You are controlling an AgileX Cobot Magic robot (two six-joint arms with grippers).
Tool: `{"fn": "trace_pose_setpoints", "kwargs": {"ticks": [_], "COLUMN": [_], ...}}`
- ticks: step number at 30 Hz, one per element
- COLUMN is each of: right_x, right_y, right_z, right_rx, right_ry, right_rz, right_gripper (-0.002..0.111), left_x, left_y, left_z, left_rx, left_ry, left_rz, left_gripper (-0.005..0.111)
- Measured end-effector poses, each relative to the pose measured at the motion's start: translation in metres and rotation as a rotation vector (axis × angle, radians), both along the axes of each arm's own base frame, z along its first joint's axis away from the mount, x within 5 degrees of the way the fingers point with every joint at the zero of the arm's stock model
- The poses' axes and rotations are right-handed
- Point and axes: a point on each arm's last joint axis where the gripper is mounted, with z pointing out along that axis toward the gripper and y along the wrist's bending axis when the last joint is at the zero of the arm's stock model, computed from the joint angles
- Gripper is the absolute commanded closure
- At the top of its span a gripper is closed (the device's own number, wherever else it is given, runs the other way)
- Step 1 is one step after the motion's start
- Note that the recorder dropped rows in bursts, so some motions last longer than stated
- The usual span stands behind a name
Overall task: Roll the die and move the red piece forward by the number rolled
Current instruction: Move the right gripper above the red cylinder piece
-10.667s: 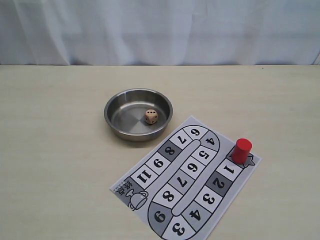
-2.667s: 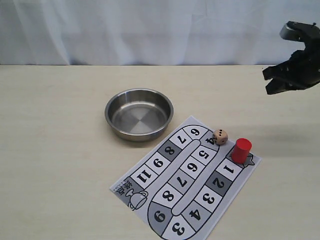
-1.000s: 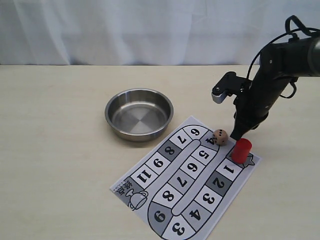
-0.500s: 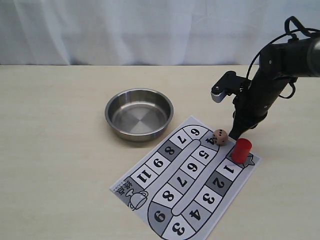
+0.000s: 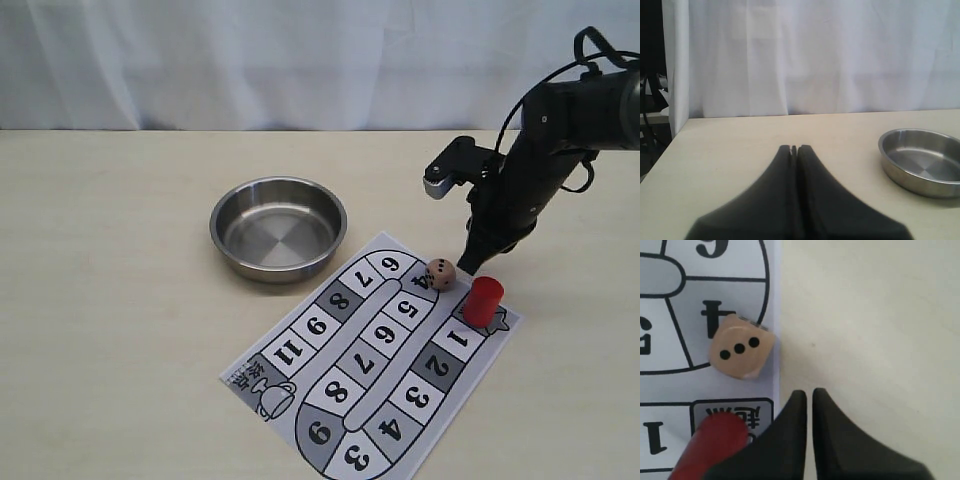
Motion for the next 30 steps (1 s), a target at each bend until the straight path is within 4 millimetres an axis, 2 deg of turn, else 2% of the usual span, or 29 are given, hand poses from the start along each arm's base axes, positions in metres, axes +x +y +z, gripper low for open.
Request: {"fn": "trace_pose_setpoints", "kwargs": {"ticks": [7, 13, 19, 25, 27, 29, 30], "right_x": [-0.009, -0.029, -0.045, -0.065, -0.070, -0.074, -0.075], "right_y": [-0.002, -0.005, -0.002, -0.001, -0.002, -0.003, -0.003], "right_z": [0.046, 0.076, 0.086, 0.078, 0.073, 0.061, 0.058], "right_rx": [0.083, 0.106, 0.165, 0.207, 0.204, 0.200, 0.202], "right_ry": [-0.081, -0.035, 0.029, 0.067, 0.080, 0.081, 0.075], "right_rz": [-0.234, -0.363, -0.431, -0.458, -0.462, -0.467, -0.468], "right_gripper": [0.104, 0.104, 0.104, 0.104, 0.100, 0.084, 0.069], "left_x": [0.000, 0.000, 0.000, 0.000, 0.000, 0.000, 0.000], "left_y": [0.000, 0.000, 0.000, 0.000, 0.000, 0.000, 0.000], "left_z": [0.000, 0.000, 0.000, 0.000, 0.000, 0.000, 0.000], "left_rx": [0.000, 0.000, 0.000, 0.000, 0.000, 0.000, 0.000], "left_ry": [0.000, 0.000, 0.000, 0.000, 0.000, 0.000, 0.000], "left_rz": [0.000, 0.000, 0.000, 0.000, 0.000, 0.000, 0.000], "left_gripper": [0.107, 0.107, 0.107, 0.107, 0.107, 0.107, 0.107]}}
